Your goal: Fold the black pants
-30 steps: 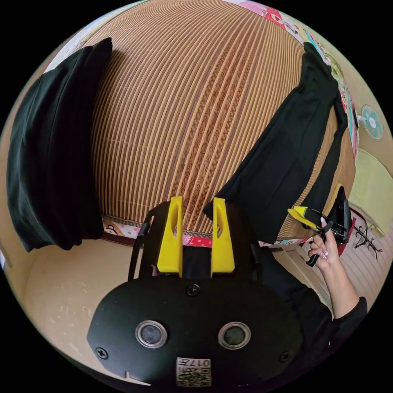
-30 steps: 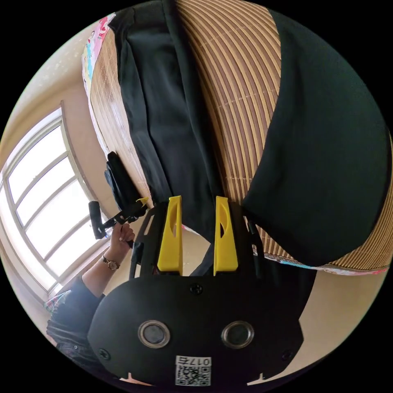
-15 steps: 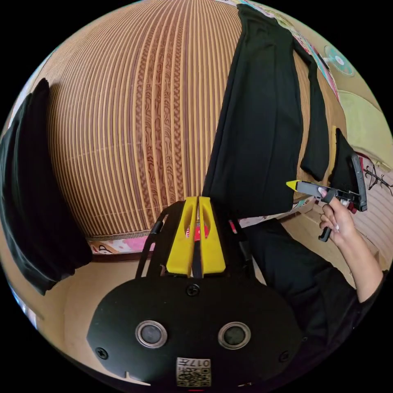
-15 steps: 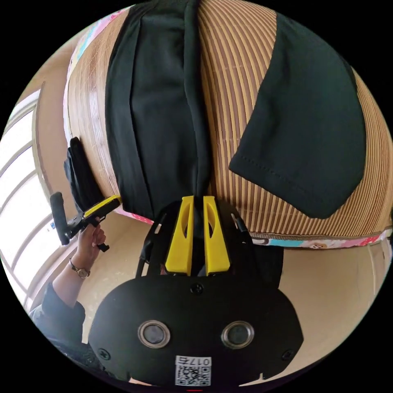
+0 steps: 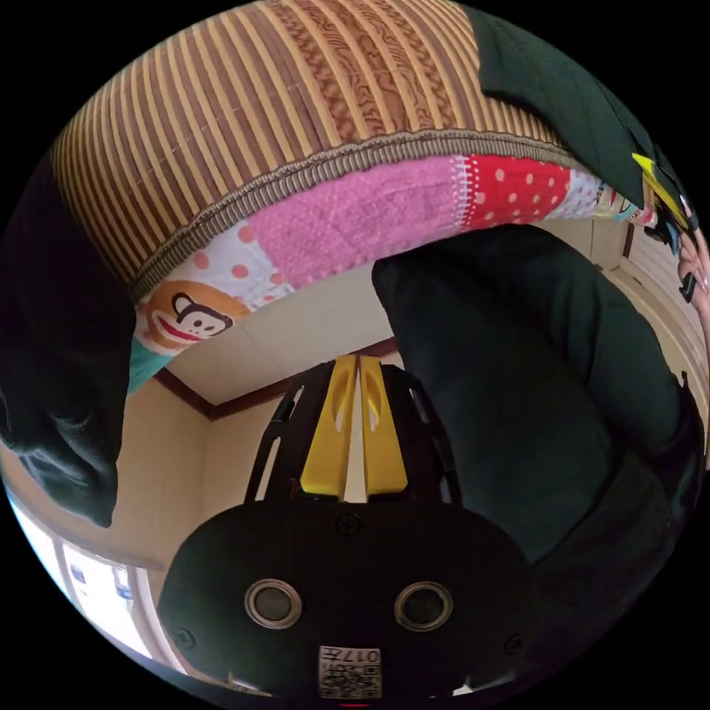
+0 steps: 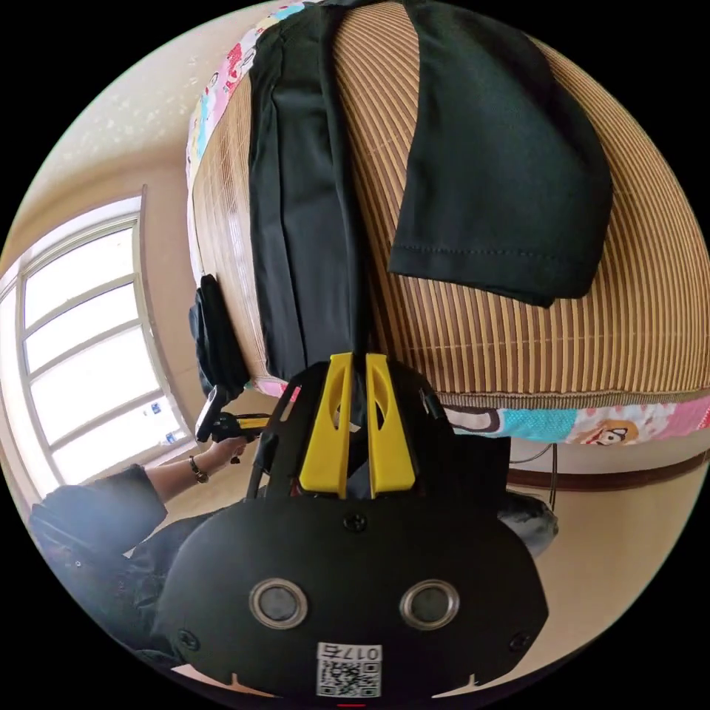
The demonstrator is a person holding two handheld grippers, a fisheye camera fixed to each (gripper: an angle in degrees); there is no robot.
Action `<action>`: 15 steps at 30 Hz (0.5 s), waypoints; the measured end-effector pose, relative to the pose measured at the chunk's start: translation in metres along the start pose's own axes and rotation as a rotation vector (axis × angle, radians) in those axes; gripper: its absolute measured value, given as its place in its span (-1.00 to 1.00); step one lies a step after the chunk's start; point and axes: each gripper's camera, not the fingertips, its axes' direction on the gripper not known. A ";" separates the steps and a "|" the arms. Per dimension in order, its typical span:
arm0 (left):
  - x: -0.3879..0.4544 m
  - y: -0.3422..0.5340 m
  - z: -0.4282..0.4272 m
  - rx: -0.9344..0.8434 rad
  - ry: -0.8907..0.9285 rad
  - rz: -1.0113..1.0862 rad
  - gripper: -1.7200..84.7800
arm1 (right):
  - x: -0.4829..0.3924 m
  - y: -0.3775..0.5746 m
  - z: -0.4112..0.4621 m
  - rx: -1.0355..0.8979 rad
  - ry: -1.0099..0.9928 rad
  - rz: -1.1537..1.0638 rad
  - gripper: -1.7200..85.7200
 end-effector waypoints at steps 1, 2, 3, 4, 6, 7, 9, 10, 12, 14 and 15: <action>-0.002 0.005 -0.004 -0.022 -0.017 0.022 -0.97 | 0.006 0.018 -0.009 0.035 0.033 0.022 -0.93; -0.003 0.007 -0.006 -0.032 -0.022 0.026 -0.97 | 0.010 0.028 -0.015 0.057 0.056 0.041 -0.94; -0.005 0.011 -0.012 -0.049 -0.027 0.027 -0.97 | 0.017 0.049 -0.025 0.096 0.100 0.082 -0.94; -0.006 0.013 -0.020 -0.059 -0.028 0.031 -0.97 | 0.023 0.071 -0.034 0.127 0.133 0.118 -0.95; -0.004 0.014 -0.035 -0.049 -0.030 0.040 -0.97 | 0.030 0.108 -0.047 0.162 0.176 0.158 -0.95; -0.002 0.012 -0.046 -0.020 -0.029 0.043 -0.97 | 0.032 0.135 -0.055 0.190 0.236 0.193 -0.95; 0.004 0.006 -0.062 0.035 -0.008 0.072 -0.97 | 0.036 0.174 -0.064 0.228 0.332 0.253 -0.95; 0.009 -0.001 -0.072 0.069 0.007 0.104 -0.97 | 0.042 0.198 -0.066 0.238 0.359 0.291 -0.95; 0.016 -0.014 -0.082 0.101 0.008 0.161 -0.97 | 0.053 0.230 -0.065 0.237 0.317 0.344 -0.95; 0.022 -0.023 -0.089 0.113 -0.033 0.204 -0.97 | 0.060 0.261 -0.063 0.265 0.267 0.382 -0.96; 0.023 -0.024 -0.092 0.121 -0.060 0.212 -0.97 | 0.062 0.281 -0.061 0.292 0.258 0.420 -0.96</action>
